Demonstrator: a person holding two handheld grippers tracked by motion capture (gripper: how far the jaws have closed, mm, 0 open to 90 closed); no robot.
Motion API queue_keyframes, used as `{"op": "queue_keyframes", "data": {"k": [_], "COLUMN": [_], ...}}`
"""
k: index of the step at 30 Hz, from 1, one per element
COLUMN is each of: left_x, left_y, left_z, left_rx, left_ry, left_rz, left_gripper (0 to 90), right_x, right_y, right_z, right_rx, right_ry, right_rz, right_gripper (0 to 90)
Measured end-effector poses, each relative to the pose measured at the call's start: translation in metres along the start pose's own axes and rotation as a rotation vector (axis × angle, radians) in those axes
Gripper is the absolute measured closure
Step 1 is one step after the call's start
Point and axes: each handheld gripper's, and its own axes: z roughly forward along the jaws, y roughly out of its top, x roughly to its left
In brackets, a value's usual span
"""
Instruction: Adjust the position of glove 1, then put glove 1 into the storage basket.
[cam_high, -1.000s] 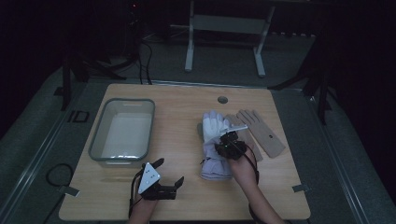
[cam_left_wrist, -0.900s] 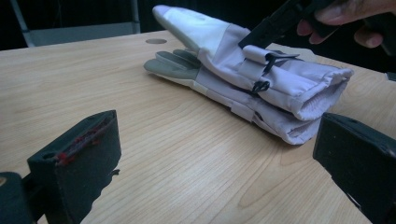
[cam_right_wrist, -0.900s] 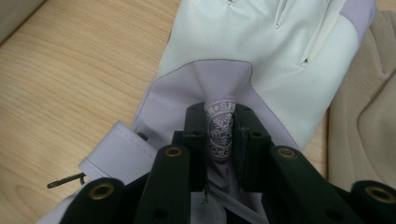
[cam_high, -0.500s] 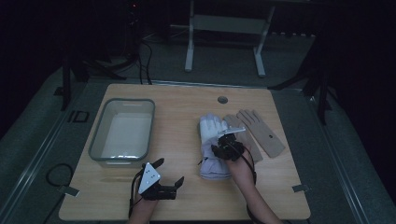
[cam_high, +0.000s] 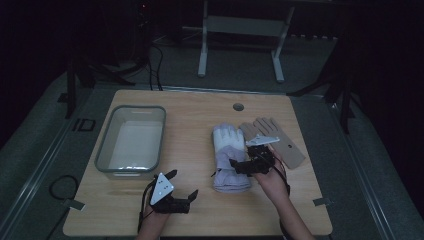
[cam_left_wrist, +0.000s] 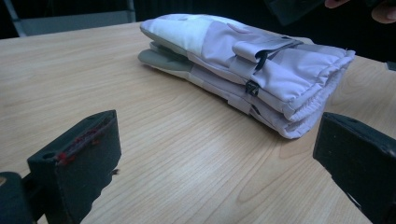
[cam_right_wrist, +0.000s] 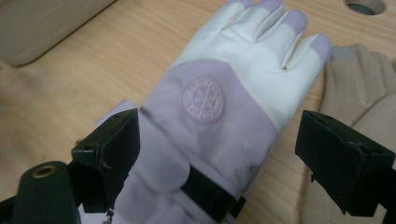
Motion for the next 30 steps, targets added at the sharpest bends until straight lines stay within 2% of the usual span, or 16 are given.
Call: {"op": "queue_keyframes", "data": {"k": [2, 4, 6, 7, 11, 13, 15, 18, 19, 20, 21, 23, 24, 25, 28, 30], "left_x": [0.001, 0.002, 0.001, 0.001, 0.002, 0.0, -0.002, -0.007, -0.008, -0.01, -0.01, -0.012, -0.012, -0.012, -0.012, -0.013], "left_y": [0.001, 0.001, 0.001, 0.002, 0.004, 0.006, 0.01, 0.014, 0.015, 0.017, 0.019, 0.025, 0.027, 0.028, 0.035, 0.042], "left_z": [0.001, 0.002, 0.002, 0.003, 0.006, 0.007, 0.009, 0.01, 0.011, 0.011, 0.011, 0.011, 0.012, 0.012, 0.014, 0.016], "left_rx": [0.015, 0.029, 0.029, 0.04, 0.102, 0.132, 0.151, 0.165, 0.172, 0.177, 0.174, 0.196, 0.2, 0.204, 0.197, 0.196], "left_ry": [-0.018, -0.024, 0.015, 0.018, -0.039, -0.056, -0.081, -0.061, -0.034, -0.004, -0.008, -0.03, -0.042, -0.047, -0.104, -0.12], "left_rz": [-0.014, -0.033, -0.038, -0.042, -0.061, -0.052, -0.05, -0.028, -0.023, -0.026, -0.042, -0.052, -0.057, -0.063, -0.097, -0.092], "left_gripper": [1.1, 1.1, 1.1, 1.1, 1.1, 1.1, 1.1, 1.2, 1.2, 1.2, 1.2, 1.2, 1.2, 1.1, 1.1, 1.1], "right_x": [-0.003, -0.006, -0.008, -0.01, -0.017, -0.021, -0.025, -0.031, -0.032, -0.032, -0.032, -0.032, -0.032, -0.033, -0.034, -0.034], "right_y": [-0.004, -0.008, -0.013, -0.016, -0.023, -0.028, -0.033, -0.043, -0.045, -0.047, -0.049, -0.053, -0.055, -0.055, -0.055, -0.054], "right_z": [-0.003, -0.006, -0.009, -0.011, -0.018, -0.021, -0.025, -0.03, -0.03, -0.031, -0.031, -0.031, -0.031, -0.031, -0.033, -0.035], "right_rx": [-0.008, -0.016, -0.044, -0.054, -0.112, -0.128, -0.113, -0.125, -0.127, -0.133, -0.131, -0.136, -0.11, -0.097, -0.067, -0.063], "right_ry": [0.027, 0.051, 0.066, 0.074, 0.101, 0.101, 0.114, 0.15, 0.16, 0.156, 0.149, 0.135, 0.145, 0.158, 0.173, 0.162], "right_rz": [-0.014, -0.054, -0.116, -0.143, -0.195, -0.204, -0.191, -0.181, -0.183, -0.188, -0.195, -0.236, -0.243, -0.234, -0.202, -0.179], "right_gripper": [14.1, 14.1, 14.8, 14.8, 15.2, 15.3, 15.3, 15.2, 15.1, 15.0, 15.2, 17.1, 17.5, 17.5, 14.1, 13.7]}}
